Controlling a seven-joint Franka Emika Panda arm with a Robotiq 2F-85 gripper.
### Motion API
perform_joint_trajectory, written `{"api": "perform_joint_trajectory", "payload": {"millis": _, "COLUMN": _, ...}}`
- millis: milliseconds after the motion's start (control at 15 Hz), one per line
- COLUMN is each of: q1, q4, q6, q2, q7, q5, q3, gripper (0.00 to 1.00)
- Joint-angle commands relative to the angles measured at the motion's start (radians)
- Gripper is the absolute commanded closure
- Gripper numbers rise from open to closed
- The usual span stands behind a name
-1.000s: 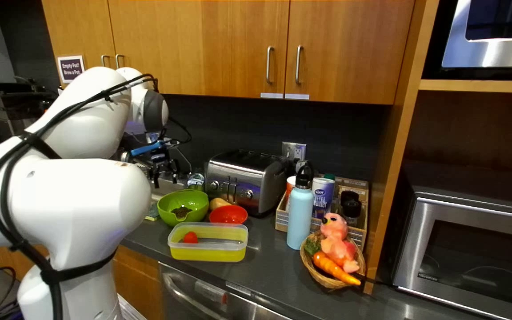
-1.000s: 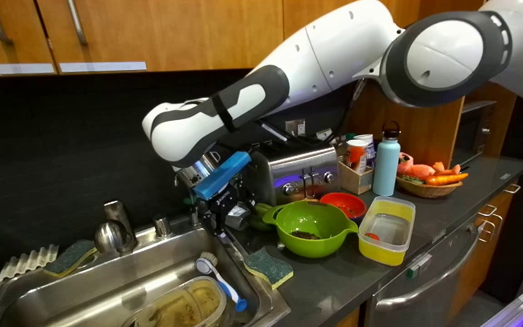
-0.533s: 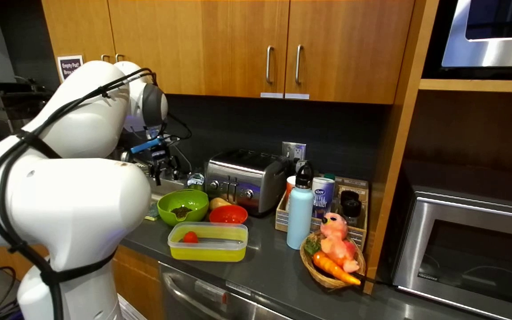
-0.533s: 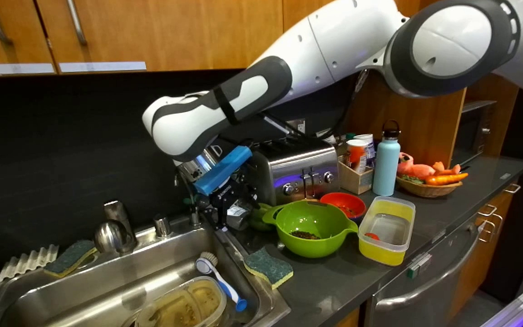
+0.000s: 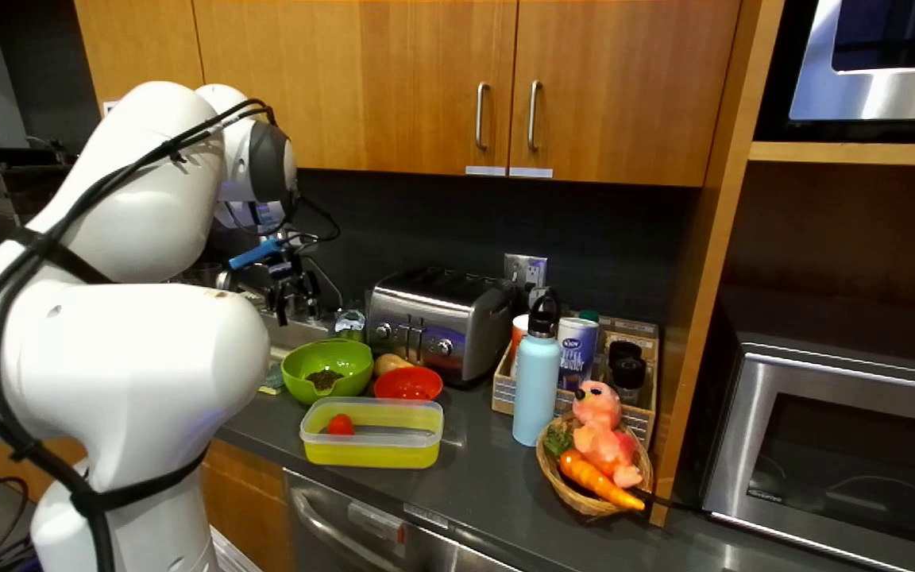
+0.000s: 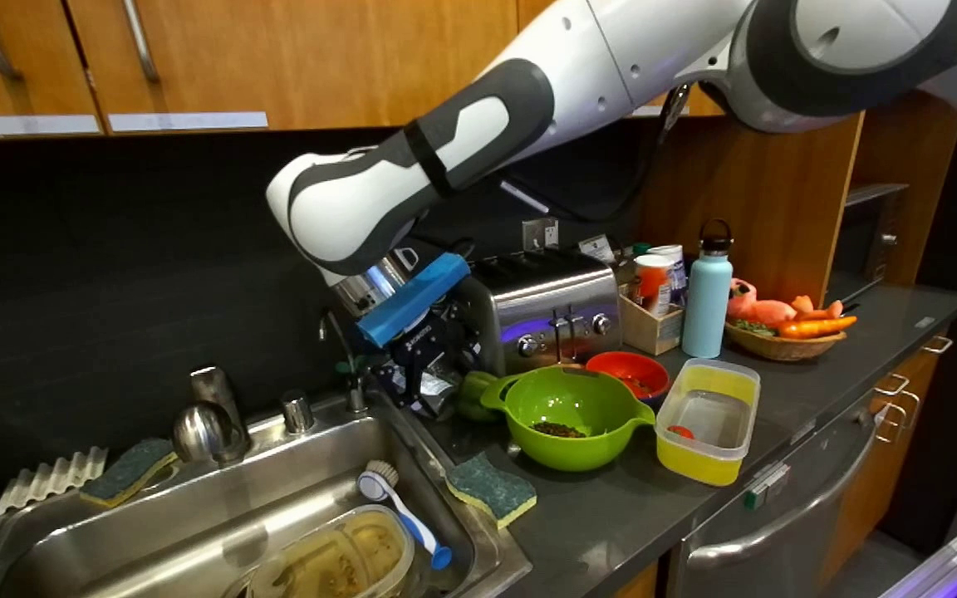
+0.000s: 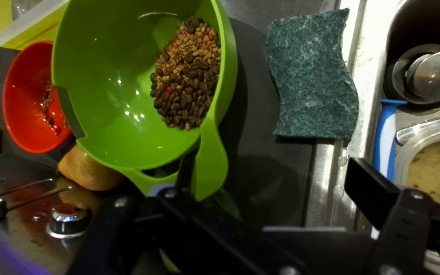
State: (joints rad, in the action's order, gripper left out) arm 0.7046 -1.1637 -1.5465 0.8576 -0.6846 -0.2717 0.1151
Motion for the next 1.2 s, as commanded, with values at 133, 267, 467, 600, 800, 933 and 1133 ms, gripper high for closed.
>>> {"api": "perform_joint_trajectory", "payload": {"millis": 133, "q1": -0.023, "q4": -0.281, "q6": -0.12, "q2": -0.18, "q7": -0.109, "q5": 0.022, "q3": 0.003, "gripper": 0.0}}
{"api": "perform_joint_trajectory", "payload": {"millis": 267, "q1": -0.028, "q4": -0.356, "q6": -0.153, "q2": -0.224, "q7": -0.144, "q5": 0.028, "q3": 0.004, "gripper": 0.0}}
{"api": "perform_joint_trajectory", "payload": {"millis": 467, "q1": -0.034, "q4": -0.471, "q6": -0.197, "q2": -0.294, "q7": -0.198, "q5": 0.035, "q3": 0.004, "gripper": 0.0}}
{"api": "perform_joint_trajectory", "payload": {"millis": 600, "q1": -0.039, "q4": -0.55, "q6": -0.221, "q2": -0.347, "q7": -0.247, "q5": 0.036, "q3": 0.007, "gripper": 0.0}}
{"api": "perform_joint_trajectory", "payload": {"millis": 800, "q1": -0.041, "q4": -0.663, "q6": -0.244, "q2": -0.435, "q7": -0.341, "q5": 0.032, "q3": 0.014, "gripper": 0.0}}
{"api": "perform_joint_trajectory", "payload": {"millis": 933, "q1": -0.049, "q4": -0.731, "q6": -0.268, "q2": -0.491, "q7": -0.39, "q5": 0.03, "q3": 0.026, "gripper": 0.0}}
{"api": "perform_joint_trajectory", "payload": {"millis": 1133, "q1": -0.073, "q4": -0.848, "q6": -0.373, "q2": -0.581, "q7": -0.425, "q5": 0.032, "q3": 0.05, "gripper": 0.0}}
